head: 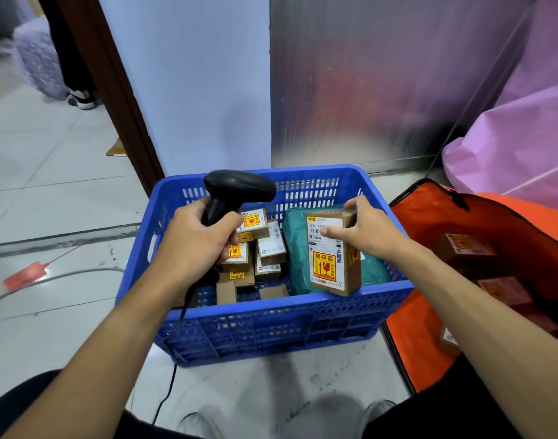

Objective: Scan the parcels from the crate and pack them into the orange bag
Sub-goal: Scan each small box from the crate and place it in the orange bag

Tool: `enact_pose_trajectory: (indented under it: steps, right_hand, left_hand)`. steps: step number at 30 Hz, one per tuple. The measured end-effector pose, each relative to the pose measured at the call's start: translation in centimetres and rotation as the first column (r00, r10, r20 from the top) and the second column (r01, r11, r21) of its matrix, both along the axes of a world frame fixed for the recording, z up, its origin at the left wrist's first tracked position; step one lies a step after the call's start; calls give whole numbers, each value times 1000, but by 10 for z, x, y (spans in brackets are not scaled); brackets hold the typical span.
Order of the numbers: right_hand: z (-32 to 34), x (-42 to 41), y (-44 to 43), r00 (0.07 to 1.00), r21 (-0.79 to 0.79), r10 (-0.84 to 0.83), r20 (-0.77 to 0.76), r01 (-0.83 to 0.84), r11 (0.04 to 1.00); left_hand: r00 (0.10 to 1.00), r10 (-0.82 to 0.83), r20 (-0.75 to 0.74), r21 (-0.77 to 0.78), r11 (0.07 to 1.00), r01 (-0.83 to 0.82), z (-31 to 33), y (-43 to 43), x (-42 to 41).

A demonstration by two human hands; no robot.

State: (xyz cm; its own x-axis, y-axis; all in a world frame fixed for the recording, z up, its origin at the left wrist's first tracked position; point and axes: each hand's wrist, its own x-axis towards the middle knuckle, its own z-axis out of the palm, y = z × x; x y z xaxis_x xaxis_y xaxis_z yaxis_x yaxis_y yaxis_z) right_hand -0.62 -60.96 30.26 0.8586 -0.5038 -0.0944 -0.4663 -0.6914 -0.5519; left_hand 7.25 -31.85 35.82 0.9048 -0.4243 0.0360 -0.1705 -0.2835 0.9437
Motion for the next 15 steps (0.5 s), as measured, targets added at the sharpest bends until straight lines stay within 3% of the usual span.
enact_pose_trajectory:
  steps: [4, 7, 15]
  right_hand:
    - [-10, 1, 7, 999, 177, -33, -19, 36, 983]
    - [-21, 3, 13, 993, 178, -81, -84, 95, 979]
    - [-47, 6, 26, 955, 294, 14, -295, 77, 953]
  left_hand:
    - [1000, 4, -1, 13, 1000, -4, -2, 0, 1]
    - [1000, 19, -6, 12, 1000, -19, -2, 0, 2]
    - [998, 38, -41, -24, 999, -39, -3, -2, 5]
